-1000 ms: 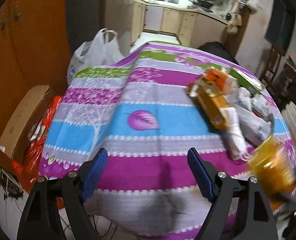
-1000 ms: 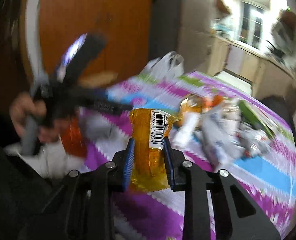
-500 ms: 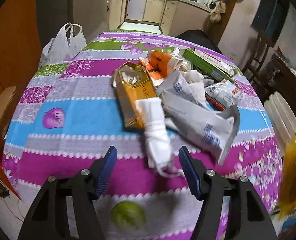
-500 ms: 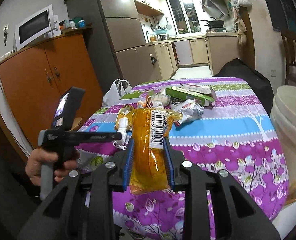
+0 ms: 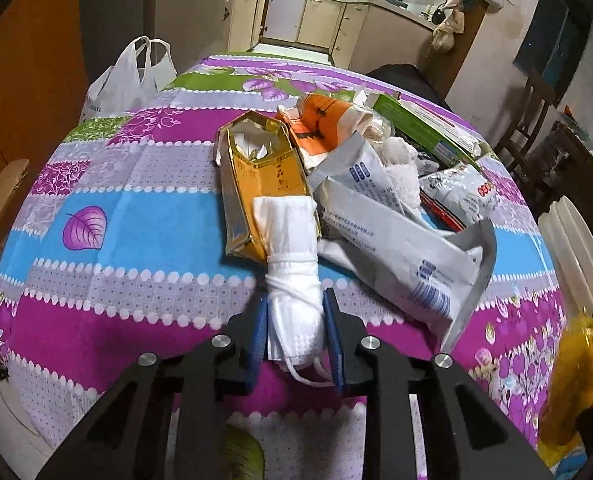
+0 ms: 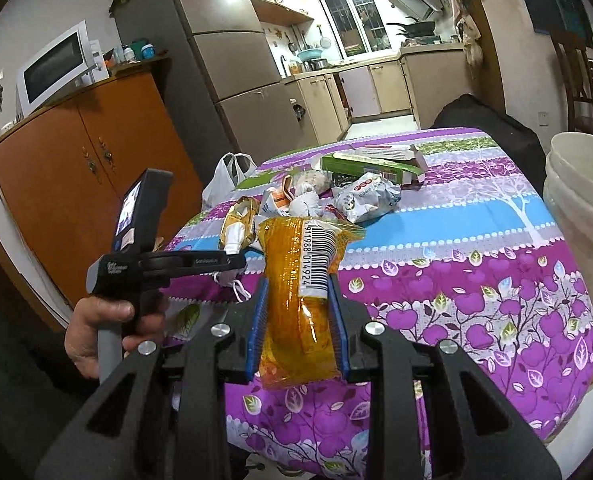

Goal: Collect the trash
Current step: 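Grasp the orange snack bag with the right tool while the left tool grasps the white tissue, then carry both items over the white bucket and open both tools to drop them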

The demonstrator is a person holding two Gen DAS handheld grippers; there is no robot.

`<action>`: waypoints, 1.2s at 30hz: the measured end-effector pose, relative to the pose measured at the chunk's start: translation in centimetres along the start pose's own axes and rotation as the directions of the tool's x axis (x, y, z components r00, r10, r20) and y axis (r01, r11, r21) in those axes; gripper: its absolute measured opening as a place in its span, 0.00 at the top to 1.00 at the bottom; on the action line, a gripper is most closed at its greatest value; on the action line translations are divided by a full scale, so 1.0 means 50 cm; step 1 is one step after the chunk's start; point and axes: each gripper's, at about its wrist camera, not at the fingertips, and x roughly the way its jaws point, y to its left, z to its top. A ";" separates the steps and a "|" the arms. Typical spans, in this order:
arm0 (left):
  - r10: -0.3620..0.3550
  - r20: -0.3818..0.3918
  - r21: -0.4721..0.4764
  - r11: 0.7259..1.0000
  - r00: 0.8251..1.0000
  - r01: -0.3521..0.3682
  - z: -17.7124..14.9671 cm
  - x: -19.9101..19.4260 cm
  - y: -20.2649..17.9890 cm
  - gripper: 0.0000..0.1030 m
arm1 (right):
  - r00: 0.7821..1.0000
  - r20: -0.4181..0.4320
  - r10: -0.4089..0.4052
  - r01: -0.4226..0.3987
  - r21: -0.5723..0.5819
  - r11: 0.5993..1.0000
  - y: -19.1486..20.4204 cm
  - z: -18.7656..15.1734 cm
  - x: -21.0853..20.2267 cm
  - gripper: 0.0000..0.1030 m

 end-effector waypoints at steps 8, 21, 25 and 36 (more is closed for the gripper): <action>0.023 0.033 0.003 1.000 0.999 -0.023 -0.040 -0.074 0.051 0.74 | 1.000 -0.016 0.006 -0.005 0.014 1.000 0.010 0.001 0.024 0.74; 0.008 0.163 0.118 0.993 0.987 -0.027 -0.006 -0.159 -0.004 0.74 | 1.000 0.014 -0.005 0.004 0.022 1.000 0.012 0.042 0.025 0.74; -0.014 0.159 0.165 0.986 0.987 -0.013 0.011 -0.151 -0.047 0.74 | 1.000 0.024 -0.021 0.020 0.047 0.999 -0.009 0.055 0.021 0.74; -0.146 0.127 0.324 0.941 0.981 0.098 0.061 -0.112 -0.234 0.74 | 0.990 0.089 -0.109 0.100 0.093 0.991 -0.086 0.099 -0.048 0.74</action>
